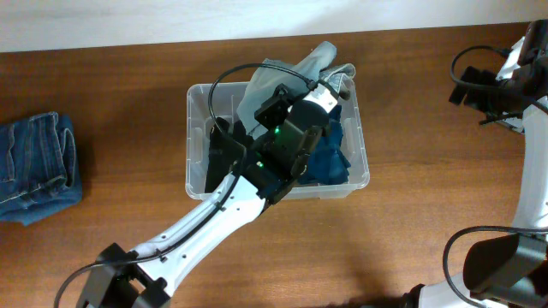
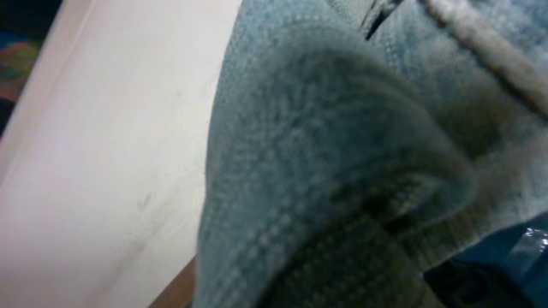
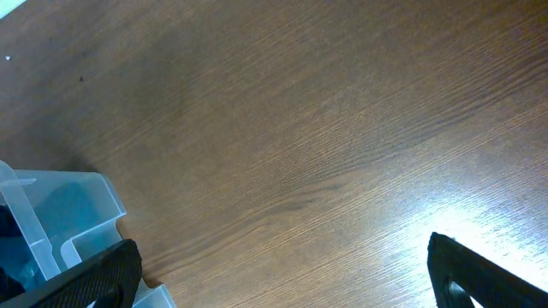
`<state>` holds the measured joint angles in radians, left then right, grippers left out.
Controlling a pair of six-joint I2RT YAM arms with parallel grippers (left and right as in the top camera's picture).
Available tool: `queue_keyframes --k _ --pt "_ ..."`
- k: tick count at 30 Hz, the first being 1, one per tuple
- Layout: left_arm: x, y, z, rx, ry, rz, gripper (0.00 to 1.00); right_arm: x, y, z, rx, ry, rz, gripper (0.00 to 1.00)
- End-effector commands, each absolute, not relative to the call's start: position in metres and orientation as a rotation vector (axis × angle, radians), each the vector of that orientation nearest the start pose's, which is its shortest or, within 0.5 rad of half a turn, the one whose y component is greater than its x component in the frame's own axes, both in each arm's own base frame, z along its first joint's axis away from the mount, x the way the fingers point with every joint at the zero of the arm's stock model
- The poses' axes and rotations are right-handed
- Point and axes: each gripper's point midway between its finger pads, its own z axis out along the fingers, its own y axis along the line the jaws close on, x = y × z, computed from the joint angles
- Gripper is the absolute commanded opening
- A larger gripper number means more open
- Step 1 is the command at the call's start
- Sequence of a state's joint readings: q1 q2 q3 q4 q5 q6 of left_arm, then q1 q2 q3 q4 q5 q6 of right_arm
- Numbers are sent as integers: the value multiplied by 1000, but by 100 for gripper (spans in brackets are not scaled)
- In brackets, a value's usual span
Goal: Pack container
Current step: 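Lower the jeans onto the garments in the box and release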
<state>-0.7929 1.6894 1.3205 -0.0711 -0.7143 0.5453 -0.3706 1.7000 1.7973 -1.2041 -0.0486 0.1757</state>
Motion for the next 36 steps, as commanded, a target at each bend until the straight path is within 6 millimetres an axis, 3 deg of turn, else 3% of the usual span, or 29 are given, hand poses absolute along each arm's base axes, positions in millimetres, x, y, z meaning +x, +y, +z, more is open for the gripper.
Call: queue_keyframes --k 1,6,13,20,25,26,33,36 --pt "427 -272 267 741 1756 495 0 377 -140 243 702 2571 -13 99" --pt "426 -282 250 794 1772 490 0 377 -140 243 701 2571 -13 99" --pt "407 -309 237 919 1771 407 0 377 -140 243 701 2571 -13 99" --pt "397 -306 219 1002 1816 435 1 377 -140 243 701 2571 -13 99" --pt "377 -314 191 1178 1874 338 30 377 -140 243 702 2571 -13 99" --pt "372 -317 185 1217 1885 305 32 377 -140 243 701 2572 -13 99" --pt "345 -328 161 1381 1932 140 31 377 -140 243 702 2571 -13 99" --pt "336 -332 156 1422 1942 84 22 377 -140 243 701 2571 -13 99"
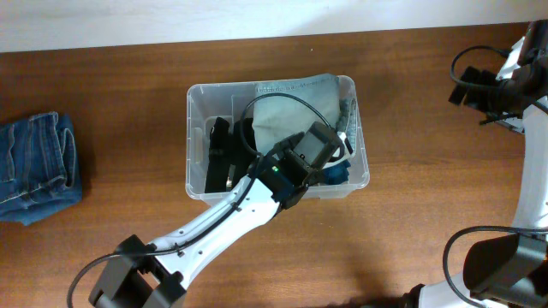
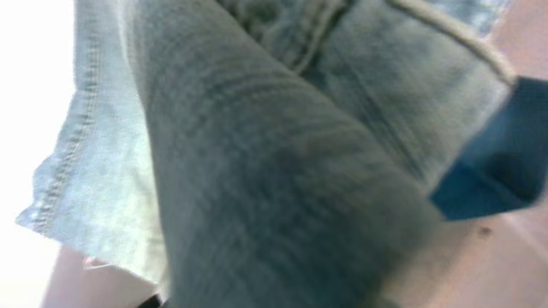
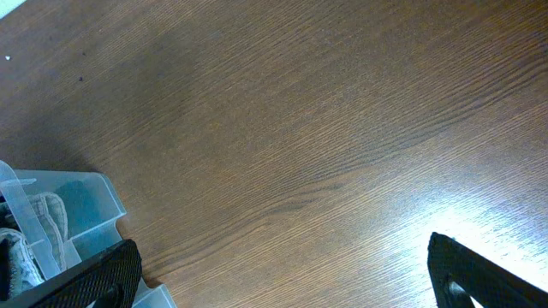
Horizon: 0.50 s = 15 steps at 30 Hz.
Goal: Pack container
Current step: 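Lower the jeans onto the garments in the box and release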
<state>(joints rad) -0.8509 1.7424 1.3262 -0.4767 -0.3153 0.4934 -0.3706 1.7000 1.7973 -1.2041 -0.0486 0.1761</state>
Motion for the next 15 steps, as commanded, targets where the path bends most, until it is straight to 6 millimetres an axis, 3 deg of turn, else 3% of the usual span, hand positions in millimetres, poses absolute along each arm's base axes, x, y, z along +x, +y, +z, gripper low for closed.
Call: queue_keyframes --k 1,7,11,12,14,15 --pt "333 -333 154 1436 1945 67 20 377 -140 243 702 2571 -13 99" --pt "316 -332 142 1514 1987 -2 9 377 -140 243 701 2571 -13 98" --pt "311 -330 138 1537 2004 -11 9 377 -140 243 701 2571 -13 98" --pt "311 -330 138 1537 2004 -10 17 377 -140 243 701 2571 -13 99" --pt "312 -330 139 1535 2001 -11 75 377 -140 243 702 2571 -13 99" --pt "312 -331 139 1532 1998 -12 93 377 -140 243 701 2571 -13 99"
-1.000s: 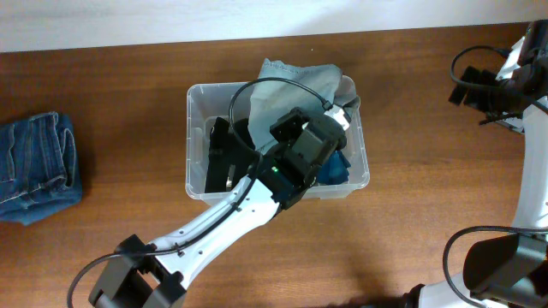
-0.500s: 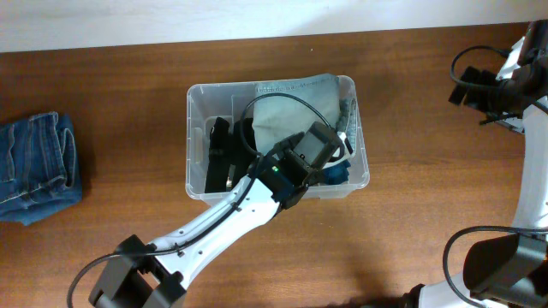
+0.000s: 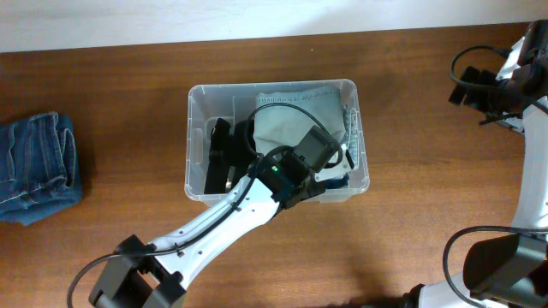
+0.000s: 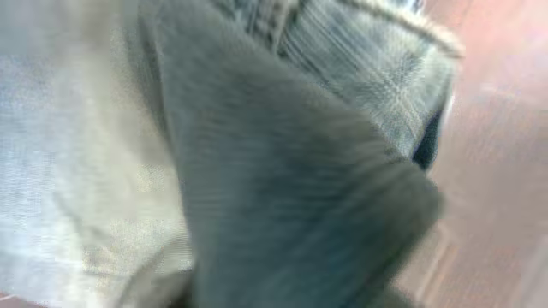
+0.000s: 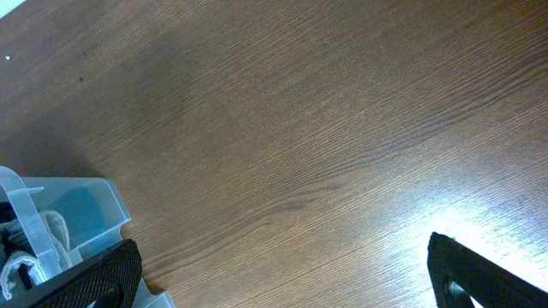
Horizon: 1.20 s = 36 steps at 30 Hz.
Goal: Pack container
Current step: 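Lower the jeans onto the garments in the box and release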
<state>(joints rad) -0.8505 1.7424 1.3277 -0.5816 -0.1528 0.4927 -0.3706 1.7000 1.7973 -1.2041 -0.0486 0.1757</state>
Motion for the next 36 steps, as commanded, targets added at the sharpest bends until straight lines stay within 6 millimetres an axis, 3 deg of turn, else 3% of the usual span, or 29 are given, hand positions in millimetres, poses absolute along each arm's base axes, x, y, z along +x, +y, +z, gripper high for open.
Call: queue_keyframes --k 1,7,15,22,26,27,28,29,33,36 --pt "312 -331 140 1531 1996 -13 99 377 -140 243 702 2571 -13 99" --pt "317 -336 154 1509 1972 -21 99 377 -140 243 702 2571 -13 99" --pt "313 -344 220 1441 1866 -60 98 377 -140 243 701 2571 -13 98" --pt "290 -338 252 1439 1811 -86 99 377 -140 243 701 2571 -13 99" --pt "298 -341 273 1309 1805 -143 73 377 -140 243 701 2571 -13 99" --pt "303 -343 280 1212 1838 -188 58 377 -140 243 701 2571 -13 99" --pt "307 -343 283 1149 1857 -218 36 377 -140 243 701 2571 -13 99" --pt "313 -344 287 1094 1866 -241 28 377 -140 243 702 2571 -13 98" --pt "331 -338 298 930 1895 -301 1 377 -140 243 701 2571 -13 99" --pt "343 -332 304 769 1941 -375 1 377 -140 243 701 2571 -13 99"
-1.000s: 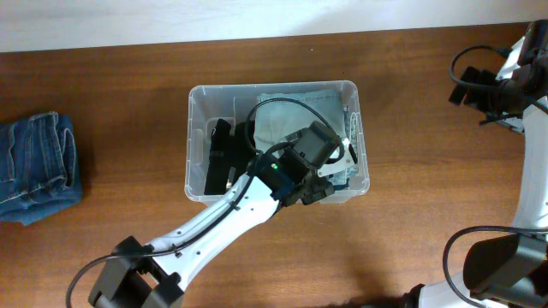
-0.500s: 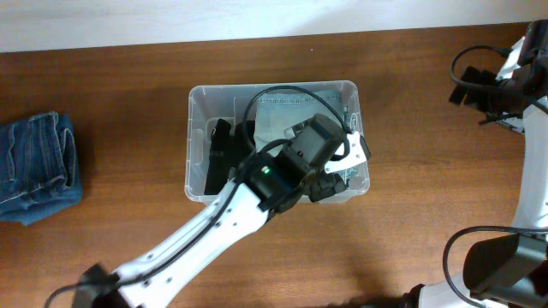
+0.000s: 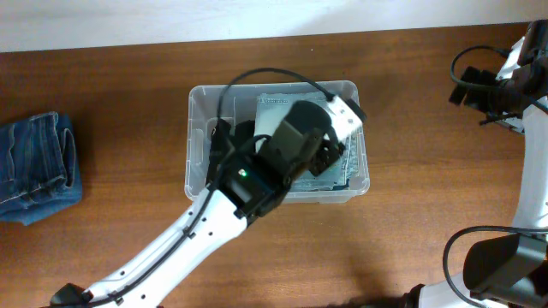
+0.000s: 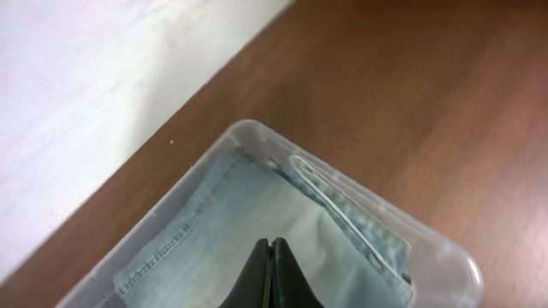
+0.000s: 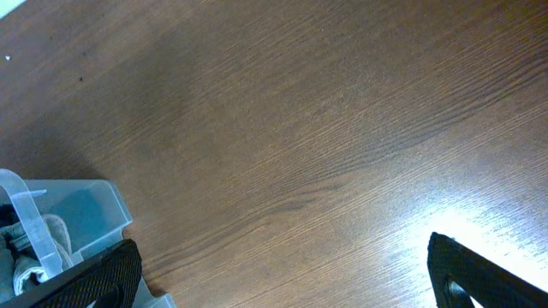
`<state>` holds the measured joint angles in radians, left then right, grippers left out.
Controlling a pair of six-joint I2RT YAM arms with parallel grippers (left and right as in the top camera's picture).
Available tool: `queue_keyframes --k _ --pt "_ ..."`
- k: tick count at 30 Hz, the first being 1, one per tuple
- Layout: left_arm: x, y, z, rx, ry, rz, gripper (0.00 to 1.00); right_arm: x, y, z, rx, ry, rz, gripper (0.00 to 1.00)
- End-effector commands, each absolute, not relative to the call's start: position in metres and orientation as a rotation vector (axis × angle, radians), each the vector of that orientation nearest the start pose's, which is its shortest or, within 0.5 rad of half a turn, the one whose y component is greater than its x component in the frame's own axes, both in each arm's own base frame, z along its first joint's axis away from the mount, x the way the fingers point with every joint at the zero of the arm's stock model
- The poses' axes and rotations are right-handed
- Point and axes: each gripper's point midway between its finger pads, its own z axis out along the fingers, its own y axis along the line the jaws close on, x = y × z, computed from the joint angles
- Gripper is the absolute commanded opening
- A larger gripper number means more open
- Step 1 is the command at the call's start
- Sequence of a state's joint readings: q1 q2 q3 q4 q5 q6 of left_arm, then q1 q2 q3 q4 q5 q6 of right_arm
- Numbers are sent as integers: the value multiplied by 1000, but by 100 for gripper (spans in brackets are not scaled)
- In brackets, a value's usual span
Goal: Pack container
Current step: 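Lower the jeans onto the garments in the box and release, then press the jeans flat inside the box with the left gripper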
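Observation:
The clear plastic container (image 3: 195, 128) stands mid-table. Light blue jeans (image 3: 276, 104) lie flat inside it, filling its right part; in the left wrist view the jeans (image 4: 231, 231) spread under the container's rim (image 4: 368, 210). My left gripper (image 4: 271, 274) hangs above them, shut with nothing between its fingers. In the overhead view the left arm (image 3: 300, 145) covers much of the container. My right gripper (image 5: 282, 274) is open over bare wood at the far right, well away from the container's corner (image 5: 81, 210).
A folded pair of darker blue jeans (image 3: 36, 167) lies at the table's left edge. A black item (image 3: 219, 147) sits in the container's left part. The right arm's base (image 3: 501, 85) stands at the back right.
My left gripper was down in the container against the light jeans, denim filling its view. Now it is raised above them, shut and empty, and the jeans lie flat. The right arm is unchanged.
The light jeans were bunched up over the container's far rim at my left gripper. Then they lay inside the container with the gripper low on them, and stayed so. Now the gripper is up and the jeans rest in the container.

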<state>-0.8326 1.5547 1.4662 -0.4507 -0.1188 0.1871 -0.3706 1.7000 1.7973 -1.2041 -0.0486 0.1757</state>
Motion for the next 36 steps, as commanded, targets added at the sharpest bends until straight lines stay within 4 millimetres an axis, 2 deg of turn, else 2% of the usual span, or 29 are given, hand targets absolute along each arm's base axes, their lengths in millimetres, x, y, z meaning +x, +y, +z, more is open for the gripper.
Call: queue_keyframes --k 1,4,7,10,14,19,25,29,32,34,36 --pt "347 -330 305 723 1954 -398 1 377 -140 243 702 2571 -13 99" --pt "356 -329 302 627 2002 -526 1 377 -140 243 701 2571 -13 99" --pt "354 -339 291 642 2069 -761 1 377 -140 243 702 2571 -13 98" --pt "358 -341 265 627 2174 -941 1 377 -140 243 701 2572 -13 99" --pt "360 -345 212 636 2333 -1016 1 377 -140 243 701 2571 -13 99" --pt "347 -349 148 646 2535 -975 1 377 -140 243 701 2571 -13 99" --pt "349 -328 77 597 2728 -634 1 377 -140 243 702 2571 -13 99" --pt "344 -326 39 664 2785 -556 1 377 -140 243 702 2571 -13 98" --pt "346 -327 39 677 2778 -555 1 377 -140 243 702 2571 -13 98" --pt "353 -332 56 676 2750 -567 1 377 -140 243 702 2571 -13 98" --pt "363 -337 81 672 2710 -567 1 377 -140 243 702 2571 -13 99"
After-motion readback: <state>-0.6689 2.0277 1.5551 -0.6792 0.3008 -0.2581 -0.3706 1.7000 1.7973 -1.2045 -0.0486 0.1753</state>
